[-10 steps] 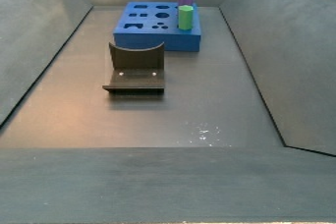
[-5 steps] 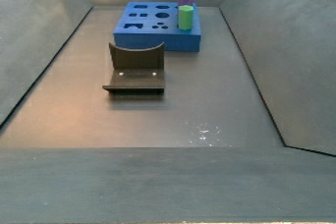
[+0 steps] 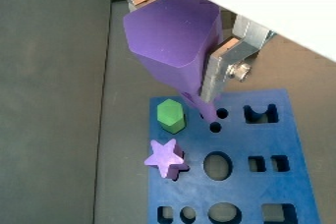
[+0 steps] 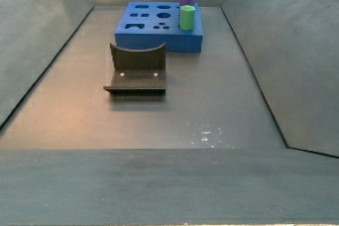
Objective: Pick up the 3 prong object. Move up. Place the 3 prong object on the fixture. Regrasp the 3 prong object. Move to above the board. Insert the 3 prong object.
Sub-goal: Insert the 3 prong object.
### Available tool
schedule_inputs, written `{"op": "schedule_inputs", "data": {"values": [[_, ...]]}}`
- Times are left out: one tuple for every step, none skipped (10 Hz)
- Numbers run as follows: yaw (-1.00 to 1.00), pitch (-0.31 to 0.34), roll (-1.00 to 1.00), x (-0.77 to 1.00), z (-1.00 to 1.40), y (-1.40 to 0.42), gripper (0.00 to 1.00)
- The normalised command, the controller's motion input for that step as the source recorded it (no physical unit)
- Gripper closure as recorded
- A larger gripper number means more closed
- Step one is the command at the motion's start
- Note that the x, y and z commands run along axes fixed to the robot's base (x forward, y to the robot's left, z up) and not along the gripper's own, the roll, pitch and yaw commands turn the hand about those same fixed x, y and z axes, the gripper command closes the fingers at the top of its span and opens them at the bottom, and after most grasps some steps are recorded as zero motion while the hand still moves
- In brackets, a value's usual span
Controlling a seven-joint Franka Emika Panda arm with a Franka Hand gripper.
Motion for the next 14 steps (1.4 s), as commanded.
{"op": "schedule_inputs", "data": {"values": [[-0.03, 0.01, 0.05, 0.03, -0.27, 0.03, 1.0], [-0.05, 0.02, 0.06, 0.06, -0.28, 0.03, 1.0], [-0.06, 0.021, 0.08, 0.07, -0.33, 0.02, 1.0], [-0.07, 0.011, 0.08, 0.09, -0.34, 0.02, 1.0], [-0.09, 0.013, 0.08, 0.11, -0.37, 0.03, 1.0], [-0.07, 0.0, 0.11, 0.07, -0.45, 0.0, 1.0], [-0.05, 0.0, 0.09, 0.11, -0.37, 0.01, 1.0], [-0.09, 0.0, 0.06, 0.13, -0.33, 0.03, 1.0], [-0.04, 0.0, 0.05, 0.06, -0.28, 0.01, 1.0], [-0.07, 0.0, 0.05, 0.06, -0.22, 0.03, 1.0], [-0.04, 0.0, 0.05, 0.05, -0.23, 0.0, 1.0], [-0.06, 0.004, 0.05, 0.08, -0.23, 0.0, 1.0], [-0.09, 0.0, 0.07, 0.08, -0.28, 0.0, 1.0], [-0.1, 0.0, 0.07, 0.11, -0.32, 0.0, 1.0]]}}
